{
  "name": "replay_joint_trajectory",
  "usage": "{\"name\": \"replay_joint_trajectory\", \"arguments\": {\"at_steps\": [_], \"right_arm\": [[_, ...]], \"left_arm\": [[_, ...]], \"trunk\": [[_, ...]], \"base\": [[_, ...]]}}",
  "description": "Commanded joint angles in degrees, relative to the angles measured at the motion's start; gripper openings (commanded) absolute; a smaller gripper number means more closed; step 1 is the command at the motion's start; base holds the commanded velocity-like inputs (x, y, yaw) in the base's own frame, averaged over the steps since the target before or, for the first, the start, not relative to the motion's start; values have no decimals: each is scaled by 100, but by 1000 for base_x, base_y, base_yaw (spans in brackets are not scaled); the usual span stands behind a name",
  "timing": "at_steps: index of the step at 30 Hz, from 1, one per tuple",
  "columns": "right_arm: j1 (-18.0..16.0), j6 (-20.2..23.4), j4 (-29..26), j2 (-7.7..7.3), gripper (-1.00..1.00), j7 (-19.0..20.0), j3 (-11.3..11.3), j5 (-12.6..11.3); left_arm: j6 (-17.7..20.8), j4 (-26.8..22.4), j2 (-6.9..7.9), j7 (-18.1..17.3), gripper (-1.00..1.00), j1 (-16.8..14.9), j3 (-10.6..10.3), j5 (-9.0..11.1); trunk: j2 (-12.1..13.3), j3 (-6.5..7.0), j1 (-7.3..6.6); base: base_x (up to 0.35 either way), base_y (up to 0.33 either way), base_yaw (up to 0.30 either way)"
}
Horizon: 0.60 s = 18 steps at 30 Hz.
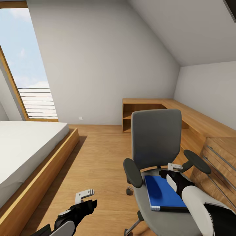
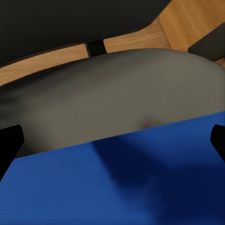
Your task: In the bedroom, organize the workspace by keeping the computer under the desk, ensuring the monitor is on the desk, placing the keyboard on the desk next to the monitor, placing the mouse on the desk next to the keyboard, moving the folder from the swivel chair onto the desk next to the mouse, stacking the notebook on top of the folder with the pen on top of the notebook, and positioning the swivel chair next to the desk.
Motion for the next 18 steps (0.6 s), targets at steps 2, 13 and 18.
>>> {"name": "replay_joint_trajectory", "arguments": {"at_steps": [2,13,18], "right_arm": [[-2,34,-12,4,100,-8,-24,17],[-2,19,-6,10,100,-6,-24,12],[-2,27,-5,11,100,-9,-24,15]], "left_arm": [[21,-8,2,30,100,-8,-9,13],[21,26,1,12,100,-8,-3,33],[16,27,17,30,100,-8,33,27]], "trunk": [[-3,-6,-1],[-3,-6,-1],[-3,-6,-1]], "base": [[0,0,0],[110,0,0],[142,0,0]]}}
